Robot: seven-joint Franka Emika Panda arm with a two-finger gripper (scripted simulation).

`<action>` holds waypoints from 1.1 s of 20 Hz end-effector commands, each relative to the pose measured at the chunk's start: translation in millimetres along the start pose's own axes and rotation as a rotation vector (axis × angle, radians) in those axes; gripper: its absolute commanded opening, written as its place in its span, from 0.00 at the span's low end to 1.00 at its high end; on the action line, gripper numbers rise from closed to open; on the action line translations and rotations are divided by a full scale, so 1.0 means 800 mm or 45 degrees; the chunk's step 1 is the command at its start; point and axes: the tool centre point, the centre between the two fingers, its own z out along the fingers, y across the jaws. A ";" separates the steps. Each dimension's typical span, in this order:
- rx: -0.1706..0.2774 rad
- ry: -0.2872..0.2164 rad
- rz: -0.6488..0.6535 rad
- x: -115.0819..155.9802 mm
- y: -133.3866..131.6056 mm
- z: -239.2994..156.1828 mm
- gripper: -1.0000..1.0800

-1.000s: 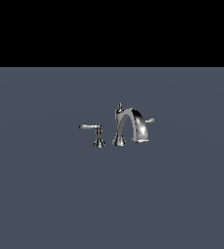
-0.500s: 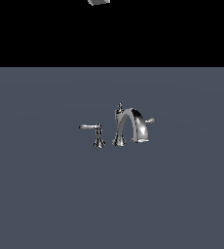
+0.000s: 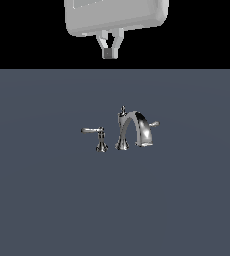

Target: Turn on the faucet by rotating a designated handle.

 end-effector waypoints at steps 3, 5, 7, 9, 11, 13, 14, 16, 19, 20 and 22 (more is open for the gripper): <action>0.004 0.002 0.125 0.036 -0.009 0.035 0.00; 0.005 0.002 0.179 0.052 -0.011 0.050 0.00; 0.006 0.003 0.234 0.068 -0.013 0.066 0.00; 0.007 0.004 0.289 0.085 -0.014 0.081 0.00; 0.008 0.005 0.345 0.102 -0.015 0.097 0.00; 0.008 0.006 0.401 0.119 -0.014 0.112 0.00; 0.008 0.006 0.430 0.127 -0.014 0.120 0.00; 0.009 0.007 0.487 0.144 -0.012 0.136 0.00; 0.009 0.009 0.575 0.171 -0.008 0.160 0.00; 0.009 0.010 0.604 0.180 -0.006 0.168 0.00; 0.009 0.011 0.664 0.198 -0.002 0.184 0.00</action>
